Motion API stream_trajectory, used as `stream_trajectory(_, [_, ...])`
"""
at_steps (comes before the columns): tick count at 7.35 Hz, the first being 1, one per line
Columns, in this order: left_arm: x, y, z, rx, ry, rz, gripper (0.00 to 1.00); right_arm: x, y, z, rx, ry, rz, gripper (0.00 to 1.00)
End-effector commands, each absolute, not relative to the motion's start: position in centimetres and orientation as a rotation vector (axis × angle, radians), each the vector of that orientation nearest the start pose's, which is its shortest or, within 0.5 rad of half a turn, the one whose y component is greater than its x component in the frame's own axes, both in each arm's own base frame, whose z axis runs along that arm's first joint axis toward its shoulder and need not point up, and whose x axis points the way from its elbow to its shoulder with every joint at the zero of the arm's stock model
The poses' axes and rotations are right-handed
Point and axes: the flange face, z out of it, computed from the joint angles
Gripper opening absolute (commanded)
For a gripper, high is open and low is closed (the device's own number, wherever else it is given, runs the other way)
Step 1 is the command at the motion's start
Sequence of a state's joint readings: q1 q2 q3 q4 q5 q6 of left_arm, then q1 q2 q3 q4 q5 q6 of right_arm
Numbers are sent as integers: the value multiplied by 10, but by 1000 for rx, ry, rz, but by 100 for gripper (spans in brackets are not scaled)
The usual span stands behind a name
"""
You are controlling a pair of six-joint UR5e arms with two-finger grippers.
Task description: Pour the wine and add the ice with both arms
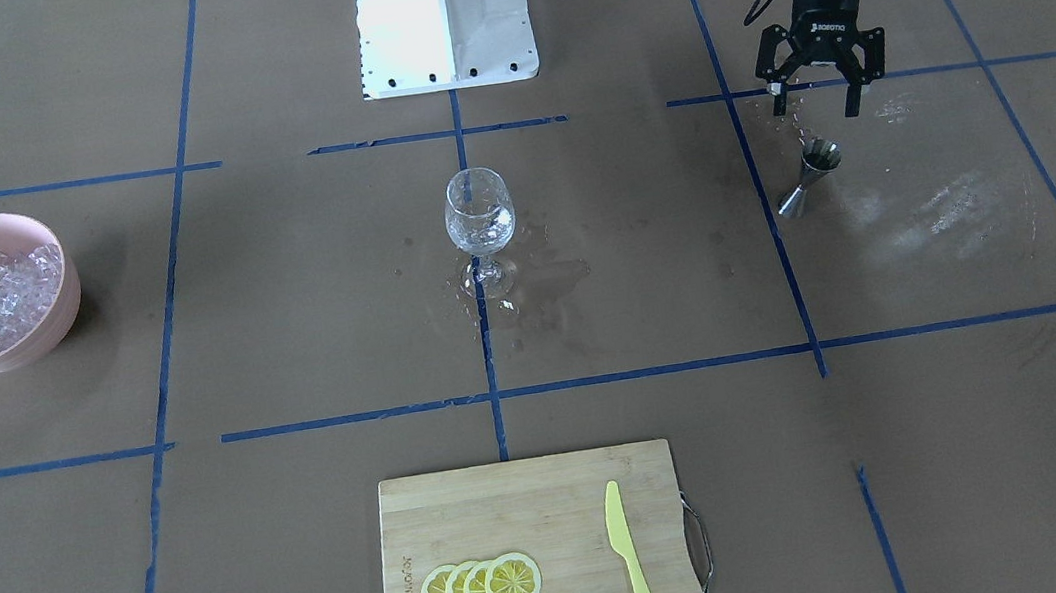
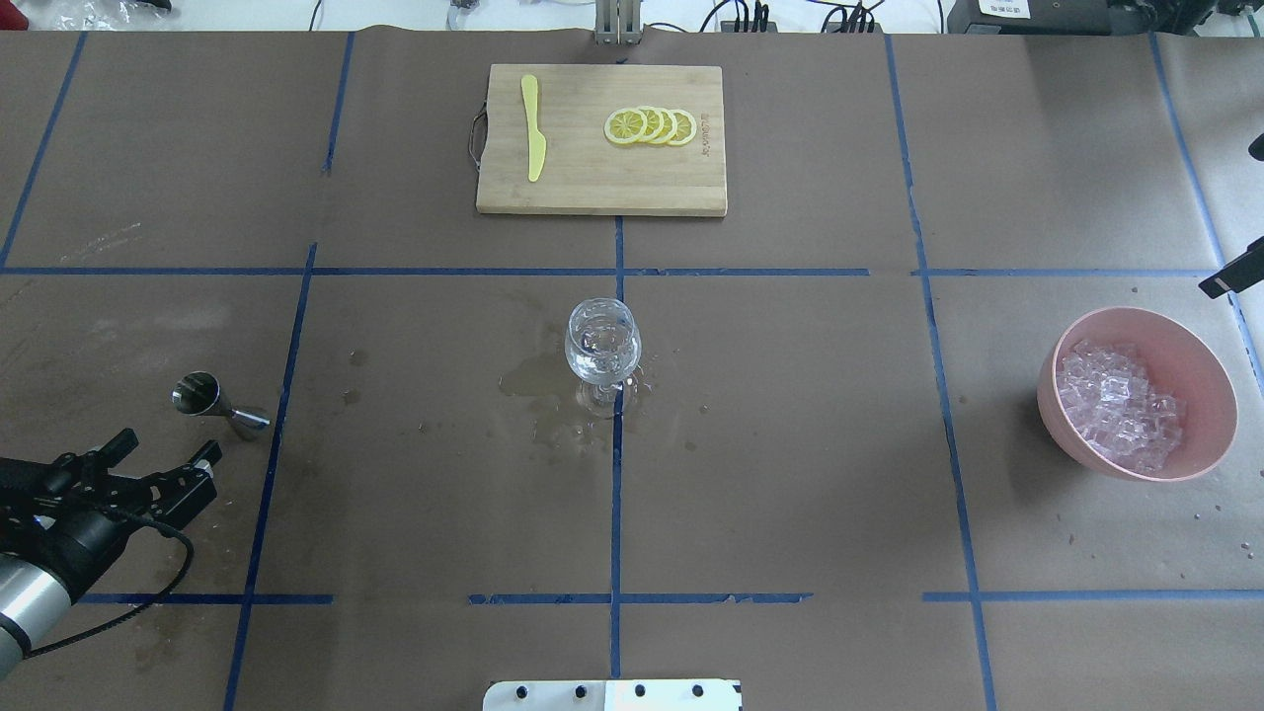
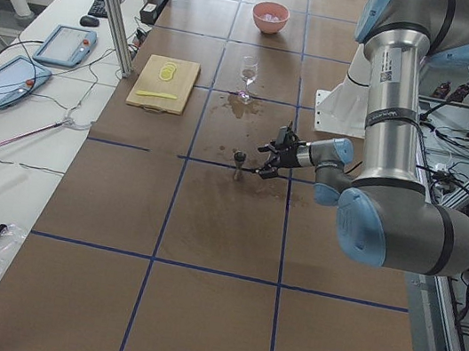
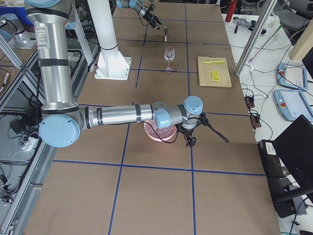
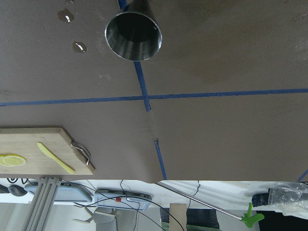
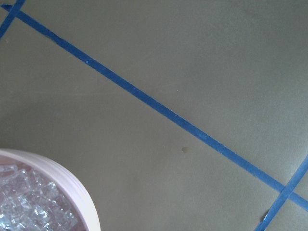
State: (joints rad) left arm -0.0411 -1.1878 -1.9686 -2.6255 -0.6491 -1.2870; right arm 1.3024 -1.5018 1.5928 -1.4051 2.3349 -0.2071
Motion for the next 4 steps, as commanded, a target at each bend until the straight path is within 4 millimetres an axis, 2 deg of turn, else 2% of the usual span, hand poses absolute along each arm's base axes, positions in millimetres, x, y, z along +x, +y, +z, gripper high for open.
stream_trajectory(1, [350,-228,512,1032,786,-300,99,-80,-532,595,224,-777,-548,100])
stream_trajectory(3, [357,-232,528,1078,757,-351,99,-78,-529,595,225,-778,-547,100])
stream_trajectory(4, [367,-232,528,1083,759,-357,99,-78,-528,598,221,-778,-545,100])
